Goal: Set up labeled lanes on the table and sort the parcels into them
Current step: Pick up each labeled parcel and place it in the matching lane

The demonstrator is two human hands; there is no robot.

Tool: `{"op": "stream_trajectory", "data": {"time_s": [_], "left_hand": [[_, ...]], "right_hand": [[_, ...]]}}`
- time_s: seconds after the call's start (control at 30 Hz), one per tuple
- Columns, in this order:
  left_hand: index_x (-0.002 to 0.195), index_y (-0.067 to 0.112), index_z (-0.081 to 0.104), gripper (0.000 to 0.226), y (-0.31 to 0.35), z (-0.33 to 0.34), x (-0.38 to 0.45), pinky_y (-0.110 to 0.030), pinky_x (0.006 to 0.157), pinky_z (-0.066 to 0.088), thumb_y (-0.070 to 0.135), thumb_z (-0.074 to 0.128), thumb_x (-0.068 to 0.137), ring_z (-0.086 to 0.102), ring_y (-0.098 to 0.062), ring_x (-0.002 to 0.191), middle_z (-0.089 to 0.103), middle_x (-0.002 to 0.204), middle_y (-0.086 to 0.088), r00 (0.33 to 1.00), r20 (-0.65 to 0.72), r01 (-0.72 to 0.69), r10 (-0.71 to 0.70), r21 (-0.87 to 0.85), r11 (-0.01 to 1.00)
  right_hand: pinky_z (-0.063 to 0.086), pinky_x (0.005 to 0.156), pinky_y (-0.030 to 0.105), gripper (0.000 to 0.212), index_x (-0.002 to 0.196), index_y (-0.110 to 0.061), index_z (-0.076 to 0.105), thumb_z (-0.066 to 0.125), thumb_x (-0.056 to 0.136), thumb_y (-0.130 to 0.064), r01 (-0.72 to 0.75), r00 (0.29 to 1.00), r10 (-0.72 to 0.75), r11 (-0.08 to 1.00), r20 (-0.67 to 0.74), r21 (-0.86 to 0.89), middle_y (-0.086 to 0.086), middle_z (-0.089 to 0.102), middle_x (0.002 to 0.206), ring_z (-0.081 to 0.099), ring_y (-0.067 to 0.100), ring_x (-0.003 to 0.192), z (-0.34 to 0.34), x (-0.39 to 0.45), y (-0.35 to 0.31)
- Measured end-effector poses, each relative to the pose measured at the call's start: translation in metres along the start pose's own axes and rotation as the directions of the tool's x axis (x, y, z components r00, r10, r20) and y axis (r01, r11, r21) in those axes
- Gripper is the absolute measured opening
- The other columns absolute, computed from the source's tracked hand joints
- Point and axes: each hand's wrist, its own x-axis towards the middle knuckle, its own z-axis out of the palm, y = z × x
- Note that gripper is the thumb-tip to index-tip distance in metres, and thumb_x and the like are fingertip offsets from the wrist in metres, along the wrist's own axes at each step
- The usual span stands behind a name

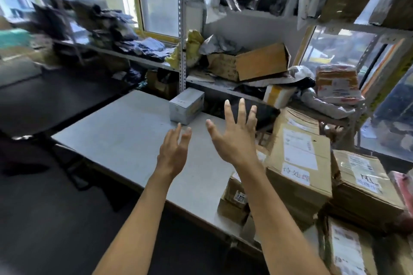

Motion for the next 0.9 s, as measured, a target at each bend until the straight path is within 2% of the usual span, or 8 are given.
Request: {"op": "stream_trajectory", "data": {"time_s": [0.17,0.37,0.5,0.7,0.9], "left_hand": [[0.159,0.035,0.026,0.085,-0.03,-0.041,0.03,-0.045,0.126,0.012,0.078,0.023,0.085,0.011,-0.013,0.156,0.017,0.169,0.005,0.999,-0.027,0.023,-0.024,-0.028,0.999],[0.159,0.031,0.026,0.065,-0.064,-0.073,0.107,-0.041,0.125,0.012,0.062,0.03,0.102,0.01,-0.011,0.155,0.017,0.169,0.006,0.996,0.082,-0.016,0.021,-0.061,0.998],[0.16,0.03,0.024,0.066,-0.075,-0.101,0.162,-0.04,0.126,0.01,0.062,0.03,0.102,0.01,-0.009,0.155,0.018,0.168,0.008,0.985,0.143,-0.081,0.095,-0.097,0.992],[0.16,0.031,0.024,0.061,-0.095,-0.131,0.22,-0.041,0.127,0.011,0.058,0.03,0.106,0.012,-0.007,0.154,0.018,0.168,0.01,0.971,0.223,-0.06,0.088,-0.128,0.99],[0.16,0.034,0.023,0.061,-0.105,-0.131,0.273,-0.043,0.127,0.012,0.059,0.03,0.105,0.012,-0.008,0.155,0.018,0.168,0.011,0.966,0.259,0.024,0.022,-0.172,0.985]], "right_hand": [[-0.012,0.126,0.047,0.081,0.165,-0.033,-0.001,0.032,0.101,-0.07,-0.001,0.994,-0.003,0.999,0.106,0.039,0.001,-0.024,0.17,-0.032,0.028,0.153,0.049,0.019,-0.034],[-0.014,0.124,0.046,0.087,0.164,-0.035,-0.004,0.031,0.097,-0.077,-0.154,0.982,0.143,0.984,0.127,0.085,0.001,-0.028,0.169,-0.035,0.026,0.152,0.105,0.06,-0.066],[-0.014,0.124,0.047,0.088,0.165,-0.034,-0.004,0.032,0.097,-0.077,-0.245,0.965,0.231,0.962,0.12,0.119,0.002,-0.028,0.169,-0.035,0.026,0.152,0.141,0.095,-0.095],[-0.015,0.124,0.047,0.087,0.164,-0.034,-0.005,0.03,0.097,-0.076,-0.336,0.937,0.319,0.936,0.146,0.11,0.003,-0.029,0.169,-0.034,0.027,0.153,0.179,0.134,-0.126],[-0.015,0.125,0.049,0.086,0.164,-0.034,-0.008,0.027,0.098,-0.076,-0.399,0.904,0.378,0.914,0.199,0.08,0.004,-0.031,0.168,-0.034,0.028,0.152,0.209,0.185,-0.129]]}}
